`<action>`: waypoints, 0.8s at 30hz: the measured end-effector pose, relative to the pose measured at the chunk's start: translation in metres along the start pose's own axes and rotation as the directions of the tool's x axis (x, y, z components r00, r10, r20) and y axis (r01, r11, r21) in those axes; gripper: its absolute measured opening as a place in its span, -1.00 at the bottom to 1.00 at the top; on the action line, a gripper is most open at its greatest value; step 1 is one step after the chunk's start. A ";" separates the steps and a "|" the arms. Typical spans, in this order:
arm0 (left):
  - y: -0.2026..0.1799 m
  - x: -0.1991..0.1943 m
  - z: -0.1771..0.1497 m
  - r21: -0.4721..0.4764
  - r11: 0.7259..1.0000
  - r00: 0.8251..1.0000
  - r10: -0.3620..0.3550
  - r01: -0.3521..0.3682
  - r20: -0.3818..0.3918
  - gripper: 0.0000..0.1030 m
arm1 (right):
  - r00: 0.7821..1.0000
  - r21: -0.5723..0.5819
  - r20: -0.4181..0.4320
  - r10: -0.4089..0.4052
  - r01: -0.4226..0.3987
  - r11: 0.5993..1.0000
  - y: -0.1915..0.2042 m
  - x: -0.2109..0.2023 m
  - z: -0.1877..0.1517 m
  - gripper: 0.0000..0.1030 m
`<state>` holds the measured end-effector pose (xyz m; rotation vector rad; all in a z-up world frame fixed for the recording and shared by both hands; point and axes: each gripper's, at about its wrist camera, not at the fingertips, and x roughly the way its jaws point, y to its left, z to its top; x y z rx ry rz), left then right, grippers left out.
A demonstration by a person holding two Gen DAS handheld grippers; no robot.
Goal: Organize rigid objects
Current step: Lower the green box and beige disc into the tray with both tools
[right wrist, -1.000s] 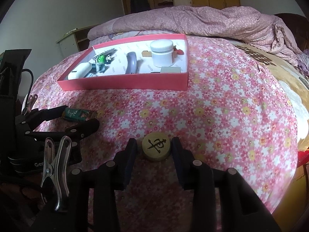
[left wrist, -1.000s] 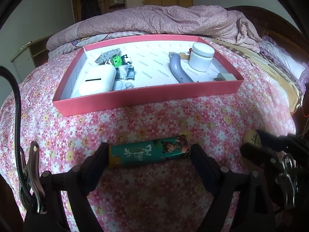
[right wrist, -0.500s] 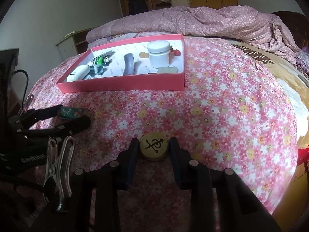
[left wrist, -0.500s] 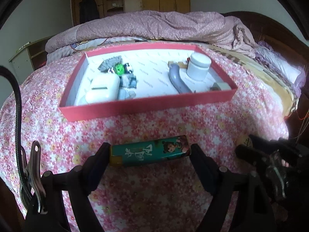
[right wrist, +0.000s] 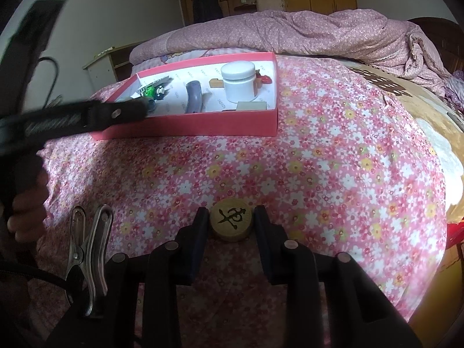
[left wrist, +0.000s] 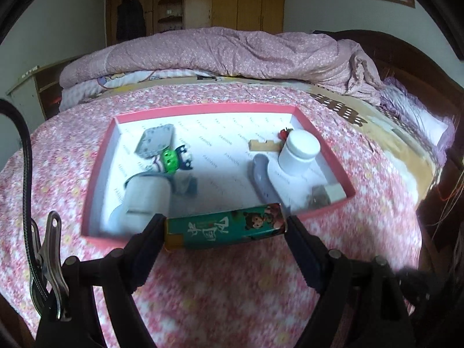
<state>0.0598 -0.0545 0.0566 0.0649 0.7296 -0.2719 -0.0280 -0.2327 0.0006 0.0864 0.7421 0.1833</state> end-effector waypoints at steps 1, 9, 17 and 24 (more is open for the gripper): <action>0.001 0.003 0.001 -0.006 1.000 1.000 -0.001 0.001 -0.003 0.67 | 1.000 0.002 0.001 0.001 -0.001 1.000 0.000 0.000 0.000 -0.36; 0.004 0.032 0.007 -0.026 0.998 0.998 0.055 -0.055 -0.025 0.67 | 0.999 0.052 -0.009 0.047 -0.046 0.998 -0.008 0.001 0.009 -0.36; 0.007 0.033 0.006 -0.011 0.998 0.998 0.063 -0.063 -0.014 0.70 | 0.997 0.089 0.040 0.063 -0.067 0.994 -0.017 -0.009 0.040 -0.36; 0.013 0.027 0.007 -0.052 0.998 0.999 0.024 -0.026 -0.025 0.70 | 0.997 0.051 0.063 0.052 -0.055 0.997 -0.009 0.000 0.078 -0.36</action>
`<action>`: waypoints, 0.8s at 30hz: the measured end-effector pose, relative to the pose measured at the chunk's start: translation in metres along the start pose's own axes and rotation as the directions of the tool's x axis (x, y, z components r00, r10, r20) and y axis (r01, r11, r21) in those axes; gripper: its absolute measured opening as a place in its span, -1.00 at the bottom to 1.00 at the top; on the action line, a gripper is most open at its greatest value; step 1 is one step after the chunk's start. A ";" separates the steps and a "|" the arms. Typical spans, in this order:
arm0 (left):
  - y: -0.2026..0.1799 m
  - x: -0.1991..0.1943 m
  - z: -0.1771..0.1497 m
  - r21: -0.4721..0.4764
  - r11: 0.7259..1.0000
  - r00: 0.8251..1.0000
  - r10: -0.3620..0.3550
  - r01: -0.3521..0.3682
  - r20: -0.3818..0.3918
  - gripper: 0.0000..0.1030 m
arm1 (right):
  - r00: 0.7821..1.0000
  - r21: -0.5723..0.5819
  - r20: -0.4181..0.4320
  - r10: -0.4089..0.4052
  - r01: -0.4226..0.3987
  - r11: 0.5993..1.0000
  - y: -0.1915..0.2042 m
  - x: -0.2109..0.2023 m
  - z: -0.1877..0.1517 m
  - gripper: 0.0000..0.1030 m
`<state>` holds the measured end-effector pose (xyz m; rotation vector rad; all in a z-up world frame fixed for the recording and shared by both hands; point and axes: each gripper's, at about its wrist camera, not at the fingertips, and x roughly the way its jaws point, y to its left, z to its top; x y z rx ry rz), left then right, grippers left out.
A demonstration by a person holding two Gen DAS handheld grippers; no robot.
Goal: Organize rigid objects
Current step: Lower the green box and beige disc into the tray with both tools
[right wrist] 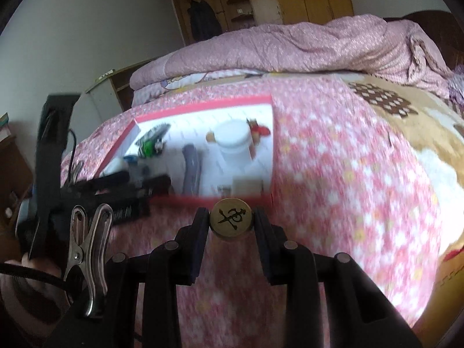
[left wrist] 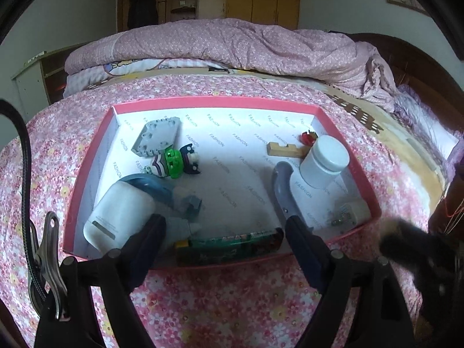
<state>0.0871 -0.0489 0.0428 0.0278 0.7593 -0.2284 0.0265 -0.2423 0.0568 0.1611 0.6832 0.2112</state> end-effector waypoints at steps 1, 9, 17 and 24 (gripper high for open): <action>0.000 0.000 0.000 0.001 1.000 1.000 0.002 -0.002 0.001 0.70 | 1.000 -0.008 0.000 -0.005 0.005 1.000 0.002 0.005 0.005 -0.36; 0.002 -0.001 -0.002 0.000 1.000 1.000 -0.002 0.002 0.010 0.70 | 0.998 -0.033 -0.026 -0.052 0.051 0.998 0.004 0.040 0.027 -0.36; 0.001 -0.004 -0.002 0.005 1.000 1.000 0.016 -0.016 0.004 0.70 | 0.996 -0.019 -0.053 -0.071 0.070 0.997 -0.001 0.063 0.038 -0.36; 0.002 -0.015 -0.001 0.003 1.000 0.999 0.029 -0.029 0.015 0.70 | 0.997 0.022 -0.045 -0.065 0.066 0.998 -0.005 0.062 0.038 -0.36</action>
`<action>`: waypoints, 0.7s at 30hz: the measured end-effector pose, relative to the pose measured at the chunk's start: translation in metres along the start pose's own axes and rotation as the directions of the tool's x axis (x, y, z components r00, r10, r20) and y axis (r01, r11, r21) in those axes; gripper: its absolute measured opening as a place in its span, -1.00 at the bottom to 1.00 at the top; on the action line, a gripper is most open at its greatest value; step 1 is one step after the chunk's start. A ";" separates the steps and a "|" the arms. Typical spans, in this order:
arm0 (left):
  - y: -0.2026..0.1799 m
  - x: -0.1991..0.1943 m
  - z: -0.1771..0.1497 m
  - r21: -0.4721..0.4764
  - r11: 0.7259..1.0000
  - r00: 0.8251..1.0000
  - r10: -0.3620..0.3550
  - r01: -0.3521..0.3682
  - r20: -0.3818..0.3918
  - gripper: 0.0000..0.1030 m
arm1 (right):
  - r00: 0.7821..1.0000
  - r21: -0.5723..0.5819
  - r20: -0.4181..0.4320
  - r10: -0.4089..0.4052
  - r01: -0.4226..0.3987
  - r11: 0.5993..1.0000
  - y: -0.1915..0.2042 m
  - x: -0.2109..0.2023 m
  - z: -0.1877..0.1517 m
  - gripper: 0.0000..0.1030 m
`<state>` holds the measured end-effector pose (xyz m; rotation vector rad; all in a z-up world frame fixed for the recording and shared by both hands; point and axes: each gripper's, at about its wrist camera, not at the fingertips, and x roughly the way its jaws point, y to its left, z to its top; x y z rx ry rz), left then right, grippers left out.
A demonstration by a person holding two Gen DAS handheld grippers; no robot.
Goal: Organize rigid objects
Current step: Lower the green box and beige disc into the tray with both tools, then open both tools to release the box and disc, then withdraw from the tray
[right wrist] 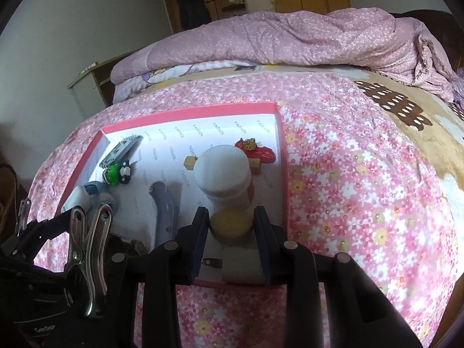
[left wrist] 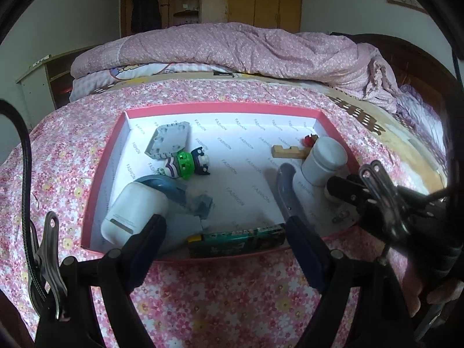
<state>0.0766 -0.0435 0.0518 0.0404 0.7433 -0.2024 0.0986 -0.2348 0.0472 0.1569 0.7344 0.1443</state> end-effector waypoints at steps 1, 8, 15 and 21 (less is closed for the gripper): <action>0.001 -0.001 0.000 -0.005 1.000 1.000 -0.001 0.001 0.000 0.70 | 1.000 -0.002 0.007 0.001 -0.001 1.000 0.001 -0.002 0.001 -0.31; 0.002 -0.011 0.000 -0.012 1.000 1.000 0.007 -0.007 0.008 0.70 | 0.998 -0.005 0.056 0.005 -0.004 1.000 0.005 -0.020 0.000 -0.07; 0.011 -0.028 -0.001 -0.034 0.999 1.000 -0.007 0.007 0.003 0.70 | 0.998 -0.012 0.068 0.002 -0.001 1.000 0.012 -0.039 -0.009 -0.01; 0.022 -0.044 -0.004 -0.069 0.998 1.000 0.002 -0.001 0.004 0.70 | 0.998 -0.011 0.068 0.017 -0.016 1.000 0.019 -0.060 -0.018 0.02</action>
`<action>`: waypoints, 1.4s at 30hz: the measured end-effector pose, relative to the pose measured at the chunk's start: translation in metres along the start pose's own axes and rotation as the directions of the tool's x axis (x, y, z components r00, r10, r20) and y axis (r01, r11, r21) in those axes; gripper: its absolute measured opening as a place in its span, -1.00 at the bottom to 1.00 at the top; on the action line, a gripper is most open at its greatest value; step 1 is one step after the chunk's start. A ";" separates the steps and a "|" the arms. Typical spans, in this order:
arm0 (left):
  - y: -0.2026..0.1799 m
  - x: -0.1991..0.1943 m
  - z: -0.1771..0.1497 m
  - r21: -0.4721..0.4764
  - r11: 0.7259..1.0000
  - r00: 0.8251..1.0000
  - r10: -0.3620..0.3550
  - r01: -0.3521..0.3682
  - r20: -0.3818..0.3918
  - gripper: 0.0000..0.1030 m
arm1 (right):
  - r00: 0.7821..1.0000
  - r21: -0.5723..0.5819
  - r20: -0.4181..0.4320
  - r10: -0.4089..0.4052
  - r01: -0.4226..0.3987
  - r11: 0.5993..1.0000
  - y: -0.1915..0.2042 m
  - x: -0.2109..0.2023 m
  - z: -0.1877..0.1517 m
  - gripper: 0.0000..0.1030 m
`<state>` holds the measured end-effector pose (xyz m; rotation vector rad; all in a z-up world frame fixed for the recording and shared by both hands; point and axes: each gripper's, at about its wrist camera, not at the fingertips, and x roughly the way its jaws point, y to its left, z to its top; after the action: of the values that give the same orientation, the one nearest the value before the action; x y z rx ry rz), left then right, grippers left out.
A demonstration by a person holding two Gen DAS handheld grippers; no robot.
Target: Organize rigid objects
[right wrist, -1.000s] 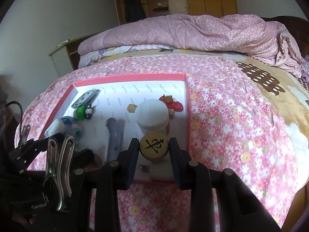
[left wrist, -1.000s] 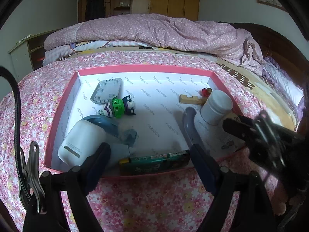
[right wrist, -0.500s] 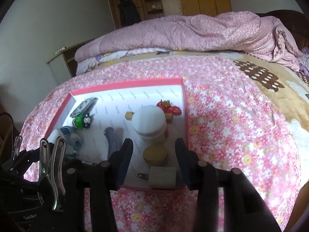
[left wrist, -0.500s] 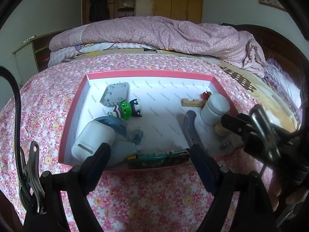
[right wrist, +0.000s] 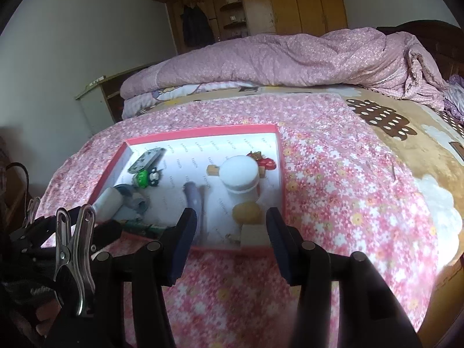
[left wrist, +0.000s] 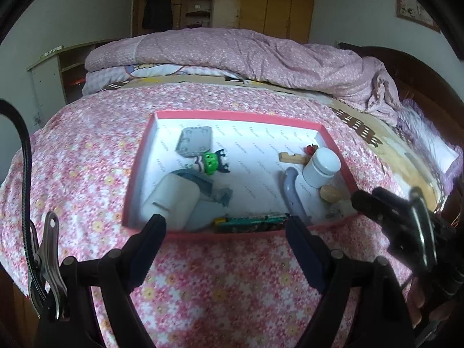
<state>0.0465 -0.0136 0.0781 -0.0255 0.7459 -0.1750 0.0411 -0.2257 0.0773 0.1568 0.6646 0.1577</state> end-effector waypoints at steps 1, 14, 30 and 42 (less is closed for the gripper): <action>0.001 -0.002 -0.001 -0.005 1.000 1.000 0.003 -0.003 -0.002 0.70 | 1.000 -0.001 -0.004 0.004 -0.004 1.000 0.002 -0.003 -0.001 0.07; 0.016 -0.018 -0.041 -0.030 0.999 0.996 0.040 -0.042 -0.079 0.70 | 0.996 -0.041 -0.091 -0.006 0.003 0.999 0.022 -0.020 -0.048 0.38; 0.019 0.013 -0.074 -0.031 0.996 0.967 0.072 -0.082 -0.243 0.71 | 0.963 0.034 -0.247 -0.108 0.120 0.992 0.004 0.005 -0.085 0.68; 0.010 0.019 -0.077 0.049 0.993 0.964 0.118 -0.109 -0.237 0.87 | 0.955 -0.054 -0.238 -0.178 0.170 0.984 0.015 0.011 -0.092 0.77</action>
<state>0.0092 -0.0039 0.0075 0.0739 0.9827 -0.0828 -0.0092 -0.2001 0.0017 0.0468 0.9148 0.0173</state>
